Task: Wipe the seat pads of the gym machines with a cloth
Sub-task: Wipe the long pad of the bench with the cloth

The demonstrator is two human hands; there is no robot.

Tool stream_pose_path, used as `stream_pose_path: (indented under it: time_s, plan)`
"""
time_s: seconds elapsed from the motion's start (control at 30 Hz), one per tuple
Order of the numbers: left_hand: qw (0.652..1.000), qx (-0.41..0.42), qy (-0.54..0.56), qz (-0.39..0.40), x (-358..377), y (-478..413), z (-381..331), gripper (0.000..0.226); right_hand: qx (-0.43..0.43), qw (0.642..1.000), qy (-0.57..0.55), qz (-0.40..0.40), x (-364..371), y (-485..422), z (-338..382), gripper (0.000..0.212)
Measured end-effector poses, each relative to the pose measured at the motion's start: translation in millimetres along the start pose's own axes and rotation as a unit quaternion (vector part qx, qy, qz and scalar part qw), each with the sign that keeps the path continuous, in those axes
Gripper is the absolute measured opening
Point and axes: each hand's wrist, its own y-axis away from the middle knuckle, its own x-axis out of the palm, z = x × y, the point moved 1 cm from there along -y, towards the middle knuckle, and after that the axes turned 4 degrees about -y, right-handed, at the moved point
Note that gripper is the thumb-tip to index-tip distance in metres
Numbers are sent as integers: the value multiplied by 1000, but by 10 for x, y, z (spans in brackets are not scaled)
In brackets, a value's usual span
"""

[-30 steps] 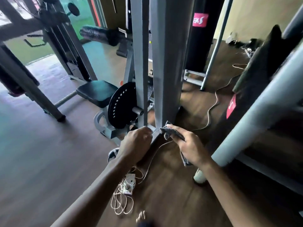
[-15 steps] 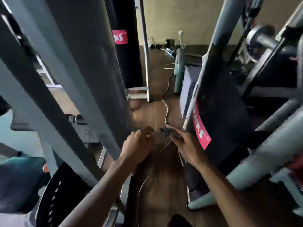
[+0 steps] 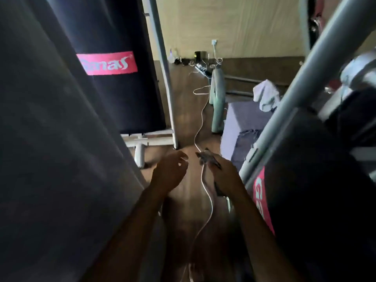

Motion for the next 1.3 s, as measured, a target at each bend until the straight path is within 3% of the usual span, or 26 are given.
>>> stream_pose_path:
  time_s: [0.13, 0.27, 0.53, 0.67, 0.77, 0.87, 1.07, 1.3]
  plan:
    - [1000, -8, 7, -1, -142, -947, -113, 24, -10, 1000, -14, -14, -118, -981, 155, 34]
    - [998, -19, -55, -16, -230, -2023, -201, 21, -15, 999, -22, -29, -197, -2051, 147, 34]
    - [999, -32, 21, 28, -110, -4453, -356, 19, 14, 997, -41, -64, -141, -4412, -38, 31]
    - [999, -3, 30, 43, -188, -5660, -570, 33, 16, 998, -8, -65, -314, -5643, -41, 34]
    - [997, 27, 18, 68, -234, -6513, -734, 24, 24, 996, -2, -81, -495, -6448, 51, 34]
    - [995, 46, 7, 84, -206, -7396, -799, 16, 36, 998, -2, -53, -645, -7305, 31, 33]
    - [997, 2, 37, 69, -89, -9323, -875, 18, 27, 999, -1, -28, -743, -9329, -222, 32]
    - [989, -104, 105, -28, -593, -11296, -656, 16, -27, 994, 7, 105, -412, -11786, 106, 34]
